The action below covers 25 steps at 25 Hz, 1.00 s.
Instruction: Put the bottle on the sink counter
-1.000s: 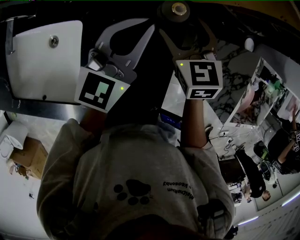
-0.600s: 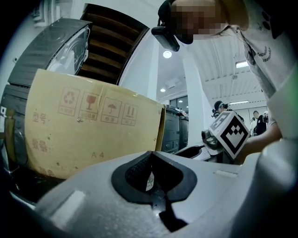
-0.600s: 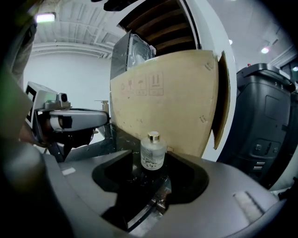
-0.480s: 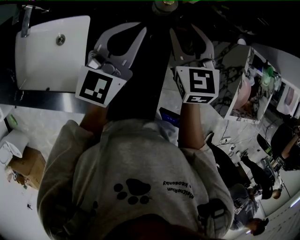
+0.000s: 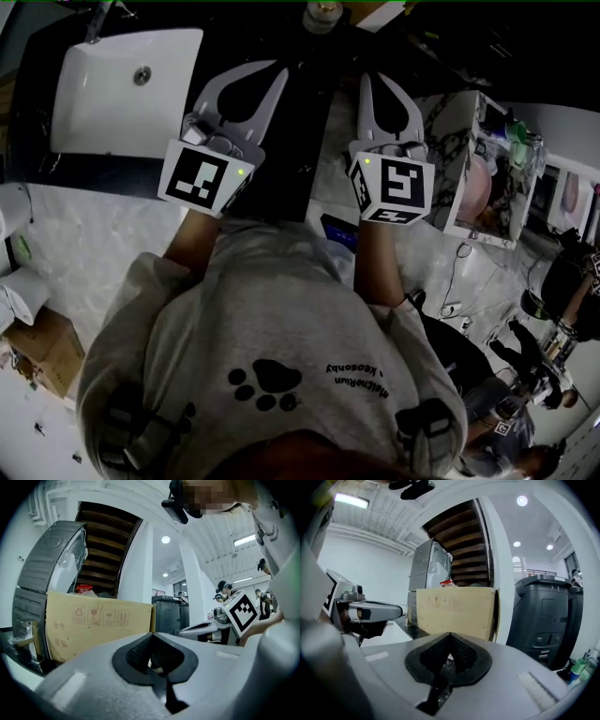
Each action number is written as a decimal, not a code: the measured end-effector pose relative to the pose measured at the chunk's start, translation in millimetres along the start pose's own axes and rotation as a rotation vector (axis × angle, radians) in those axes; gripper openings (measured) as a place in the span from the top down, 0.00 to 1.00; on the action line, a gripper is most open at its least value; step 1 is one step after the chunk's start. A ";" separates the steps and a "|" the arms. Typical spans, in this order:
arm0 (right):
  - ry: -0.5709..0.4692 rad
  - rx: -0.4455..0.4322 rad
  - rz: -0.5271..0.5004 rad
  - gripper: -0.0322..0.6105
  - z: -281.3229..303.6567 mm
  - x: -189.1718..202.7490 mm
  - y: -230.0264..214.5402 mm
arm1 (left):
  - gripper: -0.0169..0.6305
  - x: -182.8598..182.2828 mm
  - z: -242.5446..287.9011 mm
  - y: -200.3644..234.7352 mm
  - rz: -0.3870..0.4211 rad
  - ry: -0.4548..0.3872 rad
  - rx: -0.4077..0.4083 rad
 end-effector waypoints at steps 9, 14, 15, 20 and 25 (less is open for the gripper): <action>-0.099 0.050 -0.018 0.95 -74.4 -22.2 11.6 | 0.97 -31.2 -37.7 -49.3 -0.006 -0.017 -0.044; -0.126 0.063 -0.021 0.95 -103.4 -31.0 14.5 | 0.97 -41.0 -52.4 -69.2 0.014 -0.037 -0.063; -0.133 0.067 -0.021 0.95 -109.1 -32.3 15.4 | 0.97 -43.6 -55.1 -72.9 0.019 -0.035 -0.065; -0.172 0.112 -0.025 0.95 -130.2 -41.7 24.4 | 0.97 -50.8 -65.7 -81.1 0.034 -0.047 -0.061; -0.201 0.127 -0.023 0.95 -140.1 -44.7 44.4 | 0.97 -55.6 -75.8 -83.7 0.031 -0.047 -0.058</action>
Point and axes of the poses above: the fingertips, and each gripper's own axes: z forward along the fingers, y to its left, x out of its underside, the point moved 9 cm from there along -z, backward along the fingers, and after that the axes turned 5 degrees about -y, right-handed, at the moved point
